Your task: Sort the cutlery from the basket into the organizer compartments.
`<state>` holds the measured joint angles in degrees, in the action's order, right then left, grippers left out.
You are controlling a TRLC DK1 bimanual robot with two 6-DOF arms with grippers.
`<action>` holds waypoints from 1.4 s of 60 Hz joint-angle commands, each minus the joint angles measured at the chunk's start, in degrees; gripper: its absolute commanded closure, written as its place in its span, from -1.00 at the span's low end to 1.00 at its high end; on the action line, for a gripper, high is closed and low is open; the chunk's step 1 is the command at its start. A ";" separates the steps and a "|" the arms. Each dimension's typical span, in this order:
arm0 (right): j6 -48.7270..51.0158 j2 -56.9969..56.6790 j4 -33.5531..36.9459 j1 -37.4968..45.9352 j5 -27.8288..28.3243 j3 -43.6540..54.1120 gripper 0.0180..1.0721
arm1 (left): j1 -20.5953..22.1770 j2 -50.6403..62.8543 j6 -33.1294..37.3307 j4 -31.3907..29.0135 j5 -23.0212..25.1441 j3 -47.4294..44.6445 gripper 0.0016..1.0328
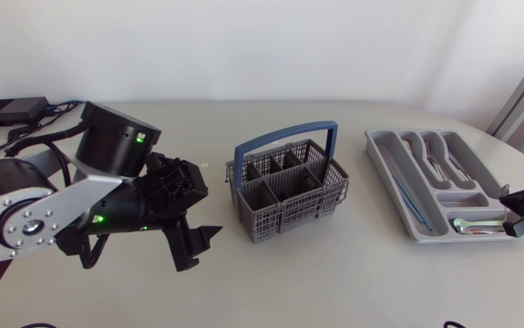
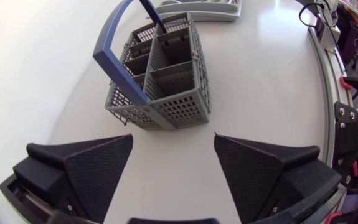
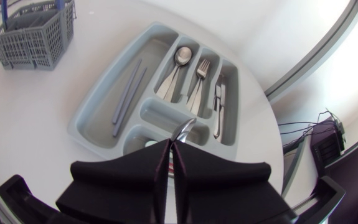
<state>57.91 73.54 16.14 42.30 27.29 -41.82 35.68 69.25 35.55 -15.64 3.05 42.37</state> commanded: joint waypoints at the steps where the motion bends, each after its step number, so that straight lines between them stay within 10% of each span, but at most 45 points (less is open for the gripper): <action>1: 5.46 1.17 -4.89 0.67 -1.45 3.42 0.86 | -0.17 0.00 -1.19 -0.62 -0.59 0.35 -0.74; 36: 13.98 15.85 -19.66 0.50 -5.93 6.40 0.82 | 0.62 -1.40 -1.80 -2.47 -1.47 0.43 -0.74; 50: 16.53 15.76 -20.45 0.50 -7.43 8.34 0.30 | 0.62 -1.23 -1.89 -2.29 -1.47 0.43 -0.74; 68: 11.35 4.25 -15.88 -0.20 -6.99 7.02 -0.25 | -0.26 -0.87 -2.50 -2.38 -1.47 0.35 -0.74; 84: -8.25 -4.72 -5.24 -13.92 -6.37 3.59 -0.25 | -1.23 4.31 -4.96 -1.68 -1.03 1.22 -0.74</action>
<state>57.58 69.71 8.93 32.58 20.86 -37.01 34.87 71.29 32.47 -17.69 2.04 42.52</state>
